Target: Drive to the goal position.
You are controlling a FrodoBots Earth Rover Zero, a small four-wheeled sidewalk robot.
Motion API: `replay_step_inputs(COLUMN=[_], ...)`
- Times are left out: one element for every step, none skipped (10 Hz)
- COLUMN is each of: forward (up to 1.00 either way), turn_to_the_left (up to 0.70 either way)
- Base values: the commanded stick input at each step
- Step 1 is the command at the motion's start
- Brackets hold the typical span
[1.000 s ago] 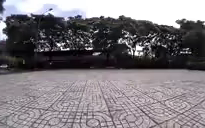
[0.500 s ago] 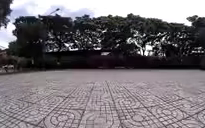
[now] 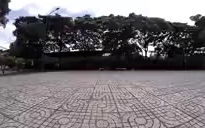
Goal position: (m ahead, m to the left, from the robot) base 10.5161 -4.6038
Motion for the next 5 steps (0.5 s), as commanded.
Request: replay_step_inputs(forward=[1.0, 1.0, 1.0, 1.0, 1.0], turn_to_the_left=[0.0, 0.0, 0.0, 0.0, 0.0])
